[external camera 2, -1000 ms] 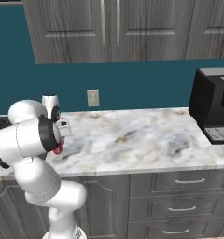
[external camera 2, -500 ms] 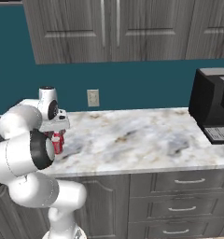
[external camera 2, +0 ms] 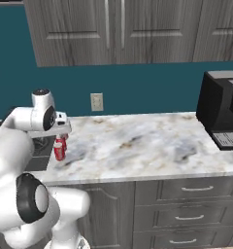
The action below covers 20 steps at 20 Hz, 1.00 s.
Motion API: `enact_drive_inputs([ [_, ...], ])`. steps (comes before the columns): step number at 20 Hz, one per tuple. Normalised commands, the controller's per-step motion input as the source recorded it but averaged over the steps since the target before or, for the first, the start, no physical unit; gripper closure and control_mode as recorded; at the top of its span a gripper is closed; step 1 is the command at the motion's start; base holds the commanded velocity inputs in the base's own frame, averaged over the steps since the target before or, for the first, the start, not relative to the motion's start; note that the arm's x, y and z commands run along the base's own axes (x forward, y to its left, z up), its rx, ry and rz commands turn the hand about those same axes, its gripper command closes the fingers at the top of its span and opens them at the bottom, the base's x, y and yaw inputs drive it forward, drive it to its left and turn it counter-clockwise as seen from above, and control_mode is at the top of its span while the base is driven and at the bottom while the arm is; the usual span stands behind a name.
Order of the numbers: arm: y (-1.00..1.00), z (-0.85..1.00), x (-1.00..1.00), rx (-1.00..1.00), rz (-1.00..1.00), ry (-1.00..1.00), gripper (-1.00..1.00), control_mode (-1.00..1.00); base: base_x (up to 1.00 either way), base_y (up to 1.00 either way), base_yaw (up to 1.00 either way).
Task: Four empty soda cans are scattered around the kitchen. Gather all the cans and cluster them next to the stove for recycling.
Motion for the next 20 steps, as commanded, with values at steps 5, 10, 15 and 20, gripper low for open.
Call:
enact_drive_inputs([
  [5,-0.22,0.03,-0.82,0.00,-0.08,-0.26,-1.00,-1.00,0.00,0.00,0.00],
  [10,-0.33,0.15,-0.69,0.06,-0.05,-0.23,-1.00,-1.00,0.00,0.00,0.00],
  [15,-0.36,0.13,-0.47,0.13,-0.02,-0.14,-1.00,-1.00,0.00,0.00,0.00],
  [20,-0.08,0.00,-0.09,0.04,0.00,-0.06,-1.00,-1.00,0.00,0.00,0.00],
])
